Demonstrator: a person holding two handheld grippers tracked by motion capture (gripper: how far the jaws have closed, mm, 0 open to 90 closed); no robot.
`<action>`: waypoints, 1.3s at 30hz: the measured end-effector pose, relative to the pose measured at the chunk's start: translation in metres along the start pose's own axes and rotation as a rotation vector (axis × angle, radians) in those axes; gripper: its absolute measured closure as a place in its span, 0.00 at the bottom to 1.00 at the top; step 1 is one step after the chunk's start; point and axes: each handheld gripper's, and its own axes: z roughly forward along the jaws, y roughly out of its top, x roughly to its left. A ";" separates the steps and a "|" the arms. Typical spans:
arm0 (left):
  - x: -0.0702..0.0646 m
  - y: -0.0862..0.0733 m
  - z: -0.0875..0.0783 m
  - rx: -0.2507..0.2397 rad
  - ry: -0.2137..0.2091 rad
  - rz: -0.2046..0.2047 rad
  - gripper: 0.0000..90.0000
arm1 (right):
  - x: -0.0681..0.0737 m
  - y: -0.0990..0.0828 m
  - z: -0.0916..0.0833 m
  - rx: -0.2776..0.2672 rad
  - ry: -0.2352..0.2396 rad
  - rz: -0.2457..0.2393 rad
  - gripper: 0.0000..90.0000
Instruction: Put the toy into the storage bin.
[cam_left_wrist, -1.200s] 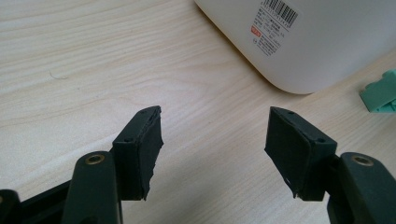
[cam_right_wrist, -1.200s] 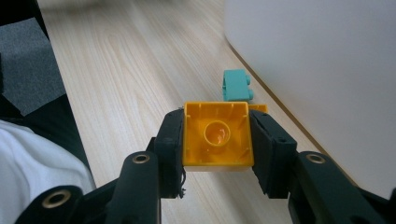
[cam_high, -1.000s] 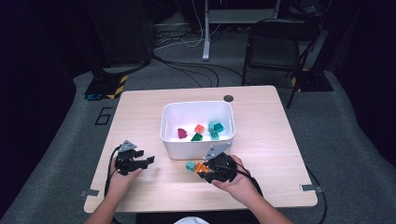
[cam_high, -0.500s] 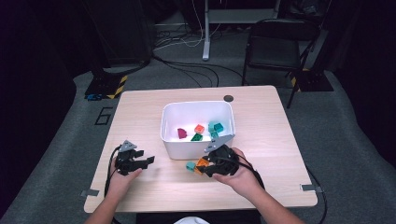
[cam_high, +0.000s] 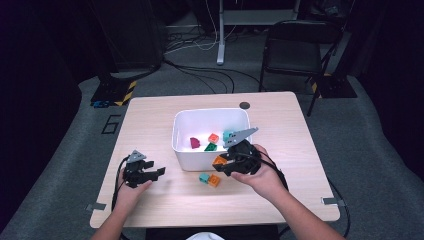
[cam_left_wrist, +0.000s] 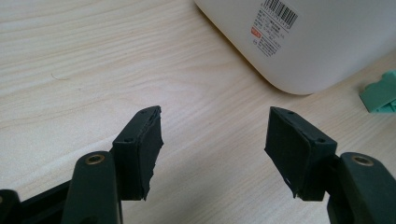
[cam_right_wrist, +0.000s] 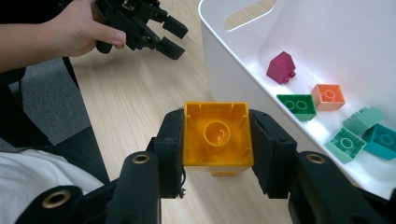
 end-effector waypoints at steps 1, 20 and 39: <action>0.000 0.000 0.000 0.000 0.000 0.000 0.40 | 0.000 0.002 -0.001 0.002 0.000 0.002 0.65; 0.001 0.000 0.000 -0.002 0.002 -0.003 0.40 | -0.026 0.045 -0.011 -0.027 -0.071 -0.005 0.65; 0.002 0.000 -0.001 -0.004 0.001 0.000 0.40 | -0.058 0.079 0.027 -0.024 -0.123 0.043 0.65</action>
